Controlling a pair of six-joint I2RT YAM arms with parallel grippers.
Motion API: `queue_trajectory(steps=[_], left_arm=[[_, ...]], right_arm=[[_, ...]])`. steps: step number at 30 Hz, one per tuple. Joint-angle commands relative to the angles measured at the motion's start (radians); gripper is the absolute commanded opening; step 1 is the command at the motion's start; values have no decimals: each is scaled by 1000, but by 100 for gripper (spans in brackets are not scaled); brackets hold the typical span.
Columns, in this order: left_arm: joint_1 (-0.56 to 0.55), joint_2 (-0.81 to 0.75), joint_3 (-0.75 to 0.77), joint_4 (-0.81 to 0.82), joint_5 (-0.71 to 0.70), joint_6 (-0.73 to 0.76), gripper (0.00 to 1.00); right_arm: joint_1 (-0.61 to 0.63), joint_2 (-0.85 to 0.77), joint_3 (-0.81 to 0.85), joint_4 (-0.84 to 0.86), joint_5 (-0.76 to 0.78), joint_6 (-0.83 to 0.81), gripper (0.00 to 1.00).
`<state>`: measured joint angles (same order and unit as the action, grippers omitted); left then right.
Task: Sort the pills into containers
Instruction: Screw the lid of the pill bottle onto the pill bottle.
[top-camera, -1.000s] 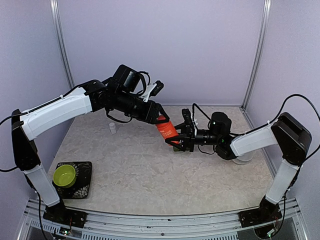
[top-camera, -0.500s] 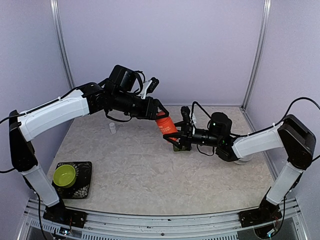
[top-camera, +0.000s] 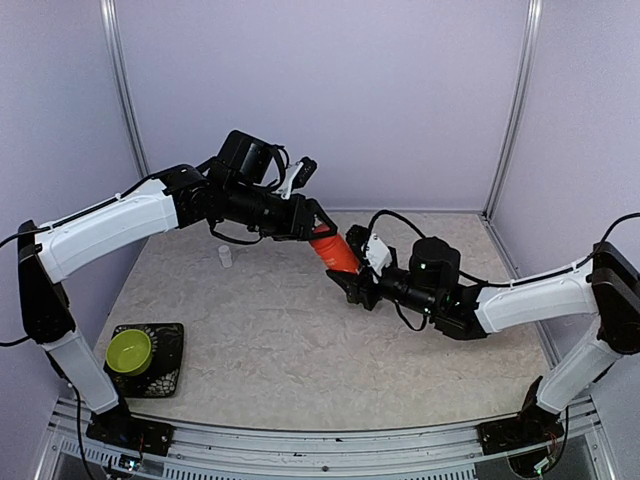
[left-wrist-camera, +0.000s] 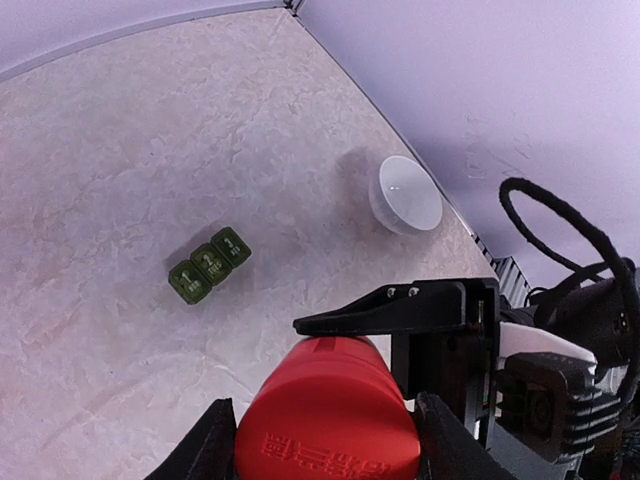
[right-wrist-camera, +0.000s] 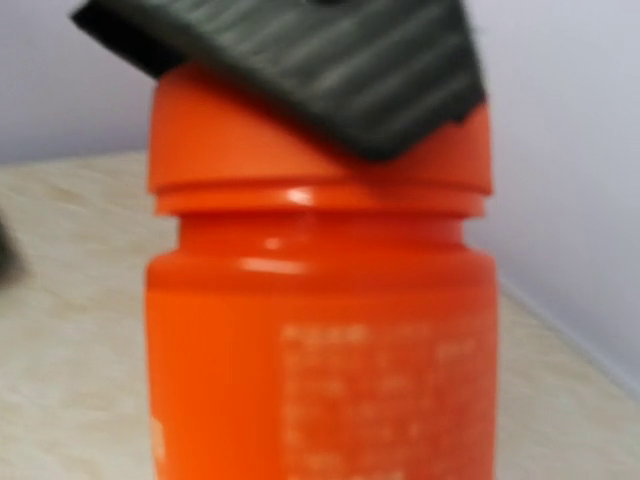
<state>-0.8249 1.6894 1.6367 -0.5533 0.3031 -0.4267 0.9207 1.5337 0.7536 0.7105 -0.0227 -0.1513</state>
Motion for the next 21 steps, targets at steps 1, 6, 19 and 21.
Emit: queue_trajectory(steps=[1, 6, 19, 21], left_arm=[[-42, 38, -31, -72, 97, -18, 43], [-55, 33, -58, -53, 116, -42, 43], [-81, -42, -114, 87, 122, -13, 44], [-86, -47, -115, 93, 130, -4, 44]], right_arm=[[89, -40, 15, 170, 272, -176, 8], [139, -14, 42, 174, 349, -239, 7], [127, -96, 59, 84, 162, -27, 7], [113, -111, 52, 81, 122, 19, 6]])
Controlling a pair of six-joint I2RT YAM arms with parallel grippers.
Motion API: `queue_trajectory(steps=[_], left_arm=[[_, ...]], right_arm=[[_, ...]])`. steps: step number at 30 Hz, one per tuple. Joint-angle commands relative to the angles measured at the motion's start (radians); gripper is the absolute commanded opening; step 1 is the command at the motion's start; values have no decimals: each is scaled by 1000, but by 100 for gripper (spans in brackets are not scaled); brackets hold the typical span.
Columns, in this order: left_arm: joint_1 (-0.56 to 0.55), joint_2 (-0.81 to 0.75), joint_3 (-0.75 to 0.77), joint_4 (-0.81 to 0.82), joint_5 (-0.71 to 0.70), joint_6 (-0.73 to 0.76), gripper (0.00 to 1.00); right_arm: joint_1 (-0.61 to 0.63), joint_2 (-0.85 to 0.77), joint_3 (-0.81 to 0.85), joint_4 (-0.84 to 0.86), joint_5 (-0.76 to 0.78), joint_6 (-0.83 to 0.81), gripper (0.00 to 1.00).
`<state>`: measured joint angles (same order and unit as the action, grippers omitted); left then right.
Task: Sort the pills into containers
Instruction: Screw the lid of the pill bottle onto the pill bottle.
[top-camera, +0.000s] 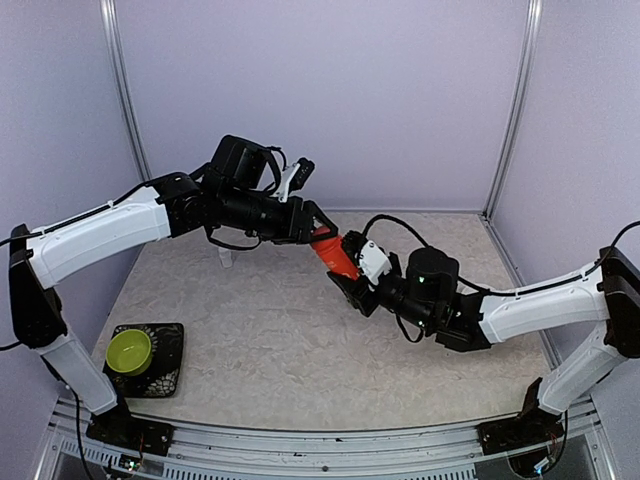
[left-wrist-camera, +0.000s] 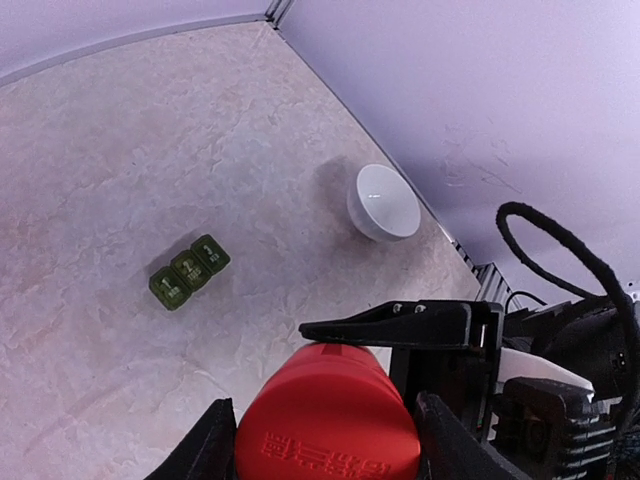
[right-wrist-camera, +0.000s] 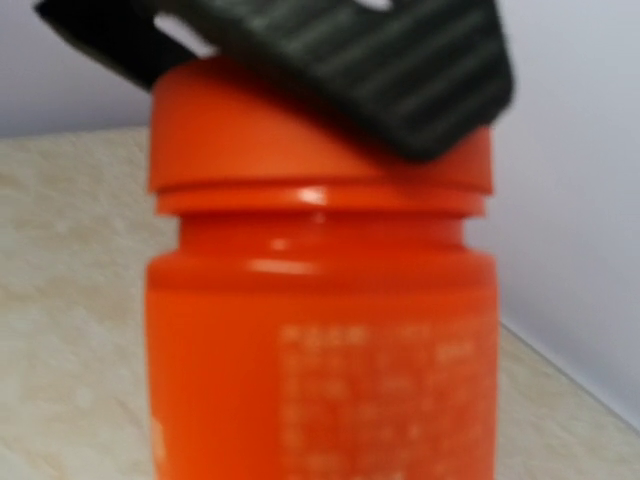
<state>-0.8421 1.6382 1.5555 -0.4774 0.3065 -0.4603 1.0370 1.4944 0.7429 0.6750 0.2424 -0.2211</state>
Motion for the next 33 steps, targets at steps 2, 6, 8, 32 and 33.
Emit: queue_trajectory(steps=[2, 6, 8, 32, 33], left_arm=[[-72, -2, -36, 25, 137, 35, 44], [-78, -3, -17, 6, 181, 81, 44], [-82, 0, 3, -22, 191, 127, 43], [-139, -87, 21, -105, 261, 424, 43], [-143, -89, 21, -116, 272, 441, 43]], right_arm=[[-23, -84, 54, 119, -199, 138, 6], [-56, -99, 60, 83, -329, 208, 6], [-72, -103, 65, 61, -389, 229, 6], [-212, -90, 53, 100, -916, 669, 5], [-217, -81, 52, 108, -951, 711, 5]])
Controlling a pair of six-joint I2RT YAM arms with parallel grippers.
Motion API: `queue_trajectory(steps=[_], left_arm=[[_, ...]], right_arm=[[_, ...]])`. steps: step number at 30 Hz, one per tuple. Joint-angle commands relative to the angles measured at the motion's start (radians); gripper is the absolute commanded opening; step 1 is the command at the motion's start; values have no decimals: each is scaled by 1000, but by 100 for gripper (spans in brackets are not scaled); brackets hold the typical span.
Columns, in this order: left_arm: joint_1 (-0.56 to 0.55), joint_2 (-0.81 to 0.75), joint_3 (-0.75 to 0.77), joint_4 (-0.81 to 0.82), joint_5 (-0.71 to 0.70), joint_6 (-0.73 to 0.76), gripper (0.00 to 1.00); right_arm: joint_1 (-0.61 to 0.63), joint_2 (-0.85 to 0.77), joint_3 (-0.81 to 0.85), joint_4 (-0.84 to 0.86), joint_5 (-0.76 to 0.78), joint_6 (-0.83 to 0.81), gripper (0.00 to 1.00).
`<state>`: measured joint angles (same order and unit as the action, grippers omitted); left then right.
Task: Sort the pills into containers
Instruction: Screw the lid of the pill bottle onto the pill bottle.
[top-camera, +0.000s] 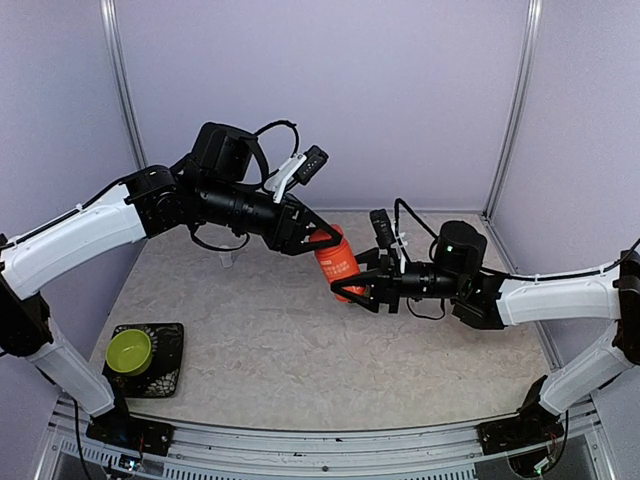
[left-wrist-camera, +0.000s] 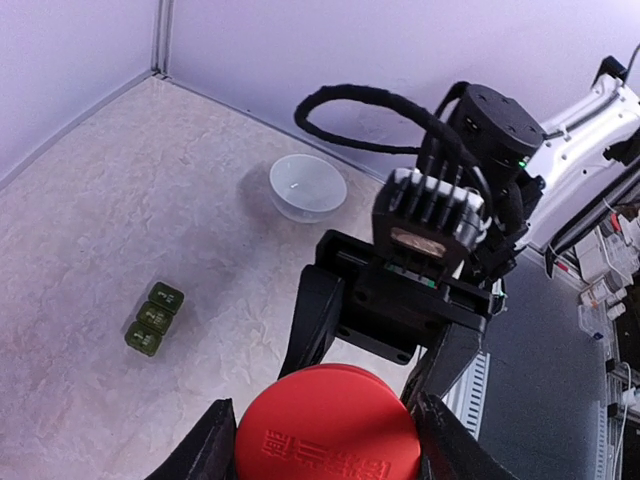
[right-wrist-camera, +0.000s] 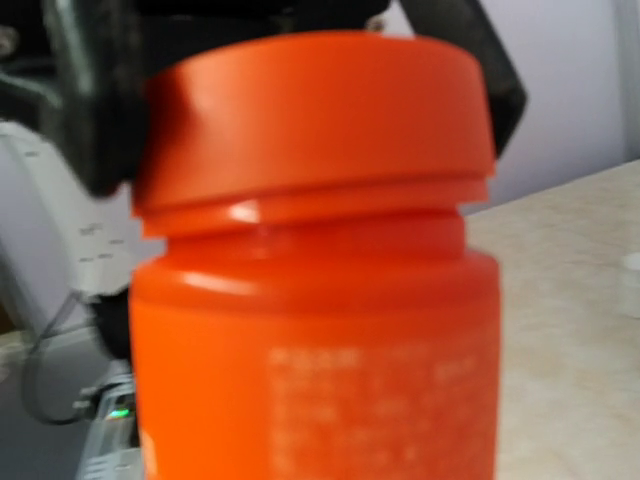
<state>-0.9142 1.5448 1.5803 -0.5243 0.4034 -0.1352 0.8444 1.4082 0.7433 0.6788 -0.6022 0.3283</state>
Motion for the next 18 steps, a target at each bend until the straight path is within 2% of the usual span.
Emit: queue_trajectory(steps=[1, 8, 18], left_arm=[[-76, 4, -6, -77, 184, 131, 43], [-108, -1, -14, -89, 248, 191, 44], [-129, -30, -18, -77, 311, 236, 51]], right_arm=[[-26, 11, 48, 118, -131, 182, 5], [-31, 24, 24, 254, -272, 297, 5], [-32, 51, 11, 373, -408, 374, 6]])
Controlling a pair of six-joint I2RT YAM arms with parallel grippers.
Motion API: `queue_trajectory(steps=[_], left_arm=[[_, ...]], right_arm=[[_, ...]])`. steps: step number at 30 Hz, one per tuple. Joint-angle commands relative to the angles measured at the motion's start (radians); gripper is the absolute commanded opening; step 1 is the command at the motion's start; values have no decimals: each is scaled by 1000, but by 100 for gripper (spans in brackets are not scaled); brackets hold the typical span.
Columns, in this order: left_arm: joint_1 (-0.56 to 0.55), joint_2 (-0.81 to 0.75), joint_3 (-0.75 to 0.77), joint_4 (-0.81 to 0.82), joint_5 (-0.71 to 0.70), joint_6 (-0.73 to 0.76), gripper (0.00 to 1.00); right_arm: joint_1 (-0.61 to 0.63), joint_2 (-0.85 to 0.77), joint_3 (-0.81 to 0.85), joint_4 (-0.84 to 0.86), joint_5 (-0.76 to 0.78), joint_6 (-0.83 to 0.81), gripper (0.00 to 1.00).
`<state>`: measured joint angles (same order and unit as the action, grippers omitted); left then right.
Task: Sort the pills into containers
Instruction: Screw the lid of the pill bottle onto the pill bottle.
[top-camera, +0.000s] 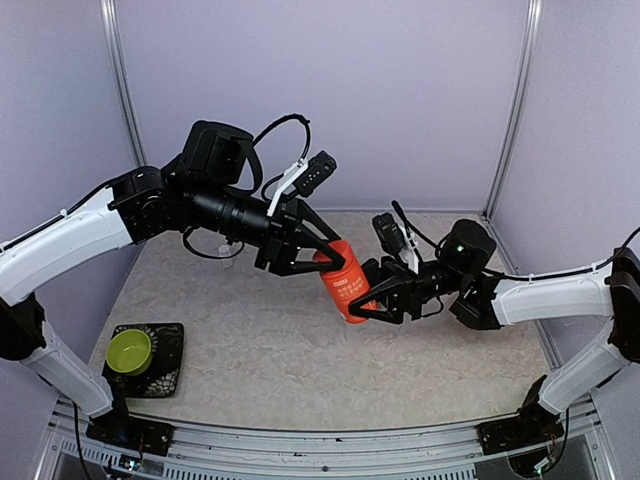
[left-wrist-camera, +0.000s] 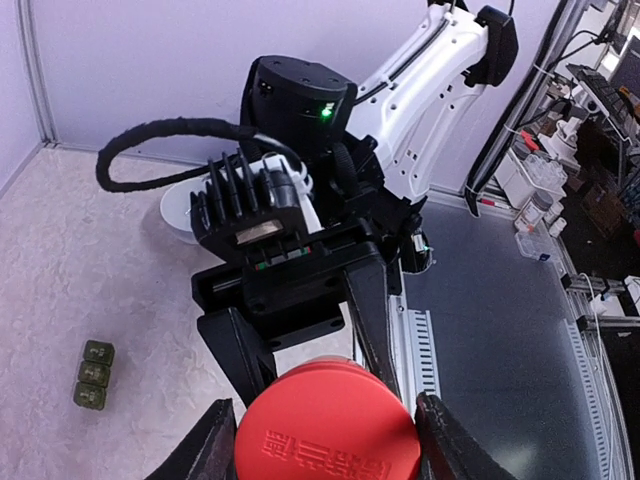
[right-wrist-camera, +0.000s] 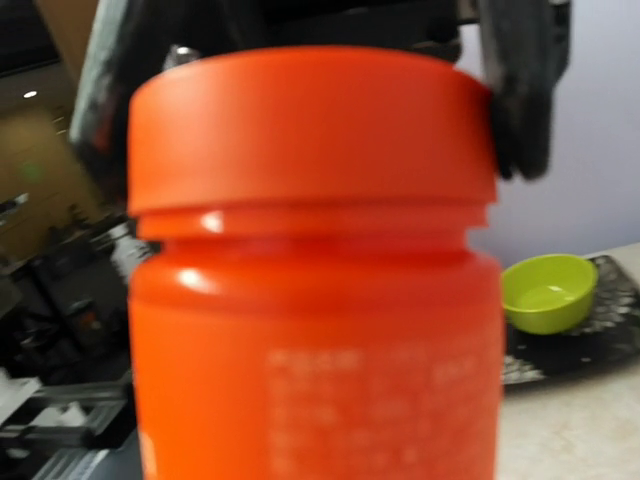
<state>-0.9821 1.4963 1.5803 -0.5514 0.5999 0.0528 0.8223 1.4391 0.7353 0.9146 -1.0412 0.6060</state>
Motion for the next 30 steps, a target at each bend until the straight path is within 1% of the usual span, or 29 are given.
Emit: queue_trajectory(steps=[1, 3, 4, 5, 7, 10, 15, 17, 20, 24, 27, 30], left_arm=[[-64, 13, -19, -44, 112, 51, 57], [-64, -8, -32, -21, 103, 50, 66], [-62, -21, -42, -2, 94, 47, 73], [-58, -36, -60, 21, 79, 36, 84], [-44, -68, -90, 55, 41, 13, 98], [-5, -100, -115, 91, -38, -52, 99], [43, -143, -165, 215, -141, -240, 99], [45, -155, -197, 297, -133, -316, 99], [44, -152, -221, 382, -110, -387, 99], [40, -136, -226, 421, -106, -416, 99], [40, -138, -251, 480, -97, -466, 99], [39, -129, -250, 491, -99, -474, 99]], right_arm=[[-9, 27, 19, 156, 22, 112, 6], [-9, 35, 19, 173, 17, 126, 6], [-9, 34, 19, 162, 21, 117, 6], [-9, 30, 17, 148, 26, 104, 6], [-9, 15, 16, 103, 44, 70, 6], [-10, -13, 16, 35, 84, 15, 5], [-9, -58, 18, -72, 205, -81, 5], [-9, -72, 18, -100, 257, -111, 4], [-8, -82, 9, -84, 287, -118, 4], [-6, -89, 12, -81, 315, -119, 4], [-4, -90, 22, -105, 339, -125, 4], [-4, -88, 27, -127, 361, -133, 4]])
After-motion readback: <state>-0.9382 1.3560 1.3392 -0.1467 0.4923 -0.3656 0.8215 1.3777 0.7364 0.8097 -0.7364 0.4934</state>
